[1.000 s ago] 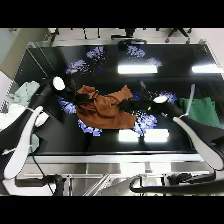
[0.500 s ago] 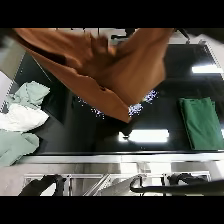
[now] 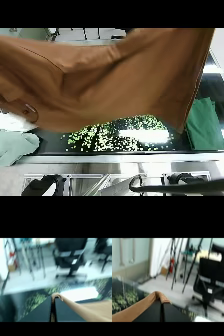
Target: Fold the shirts.
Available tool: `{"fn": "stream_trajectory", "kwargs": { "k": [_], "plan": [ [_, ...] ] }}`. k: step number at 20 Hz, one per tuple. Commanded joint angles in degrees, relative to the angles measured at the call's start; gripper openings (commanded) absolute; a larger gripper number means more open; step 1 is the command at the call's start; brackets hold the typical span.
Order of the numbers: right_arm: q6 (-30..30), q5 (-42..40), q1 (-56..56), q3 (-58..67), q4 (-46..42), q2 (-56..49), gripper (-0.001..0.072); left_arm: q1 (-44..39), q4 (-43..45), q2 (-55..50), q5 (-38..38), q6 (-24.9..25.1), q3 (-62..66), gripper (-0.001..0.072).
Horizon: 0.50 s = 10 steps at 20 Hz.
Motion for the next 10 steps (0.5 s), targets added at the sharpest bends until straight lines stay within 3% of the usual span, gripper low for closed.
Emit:
{"fn": "stream_trajectory", "kwargs": {
  "k": [1, 3, 7, 10],
  "plan": [
    [5.9, 4.0, 0.0, -2.8, -7.0, -9.7, 0.0014, 2.1, 1.6, -10.4, 6.8, 0.4, -6.8, 0.0011],
    [5.9, 3.9, 0.0, -5.3, -7.4, -16.9, 0.0014, 5.0, -4.5, -21.6, 8.1, 1.7, -6.0, 0.0011],
    [7.5, 2.8, 0.0, -7.0, -9.0, -32.9, 0.0014, 7.5, -19.9, -46.4, 6.2, 9.9, 2.4, 0.0011],
    [11.1, -2.4, 0.0, -7.0, -9.0, -42.2, 0.0015, 7.3, -25.8, -60.6, 4.0, 9.7, 11.3, 0.0013]
  ]
}}
